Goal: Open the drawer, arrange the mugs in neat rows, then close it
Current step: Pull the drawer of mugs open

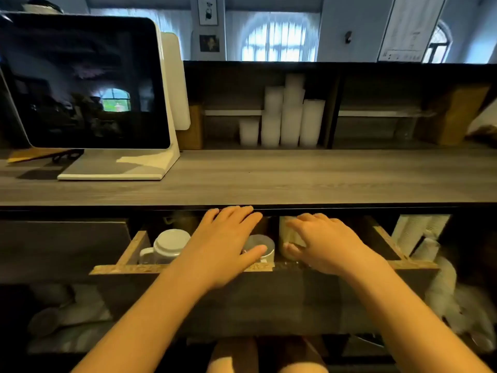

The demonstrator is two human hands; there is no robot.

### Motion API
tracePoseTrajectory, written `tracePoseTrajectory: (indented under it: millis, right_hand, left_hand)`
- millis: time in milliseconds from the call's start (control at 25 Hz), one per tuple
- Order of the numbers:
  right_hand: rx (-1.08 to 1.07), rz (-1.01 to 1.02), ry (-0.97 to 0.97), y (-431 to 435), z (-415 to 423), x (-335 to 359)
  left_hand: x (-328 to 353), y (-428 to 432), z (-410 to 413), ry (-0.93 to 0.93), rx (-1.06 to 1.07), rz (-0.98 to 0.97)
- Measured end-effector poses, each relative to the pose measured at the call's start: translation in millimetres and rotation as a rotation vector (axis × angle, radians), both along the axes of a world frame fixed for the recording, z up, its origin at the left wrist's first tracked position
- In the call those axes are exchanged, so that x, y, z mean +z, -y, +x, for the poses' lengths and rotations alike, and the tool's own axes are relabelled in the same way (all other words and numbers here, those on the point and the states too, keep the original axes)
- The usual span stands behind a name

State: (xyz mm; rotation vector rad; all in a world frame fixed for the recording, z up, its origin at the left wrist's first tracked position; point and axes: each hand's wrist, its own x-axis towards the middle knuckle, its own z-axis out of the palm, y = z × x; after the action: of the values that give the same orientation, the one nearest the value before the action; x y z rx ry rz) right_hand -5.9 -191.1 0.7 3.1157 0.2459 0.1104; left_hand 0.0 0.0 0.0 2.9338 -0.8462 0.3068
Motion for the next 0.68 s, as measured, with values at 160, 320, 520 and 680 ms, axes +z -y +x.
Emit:
tracePoseTrajectory:
  millis: [160, 320, 520, 680]
  right_hand:
    - [0.023, 0.033, -0.057, -7, -3, -35]
    - [-0.001, 0.118, -0.099, -4, 7, -55]
    - [-0.016, 0.140, -0.109, -7, 1, -58]
    - [-0.046, 0.141, -0.111, -10, -3, -57]
  left_hand:
    - [-36, -9, -5, -0.110, 0.030, 0.014]
    - [-62, -10, 4, -0.131, 0.084, 0.022]
    - [-71, -11, 3, -0.109, 0.076, 0.003]
    - [-67, -11, -3, -0.070, 0.060, -0.011]
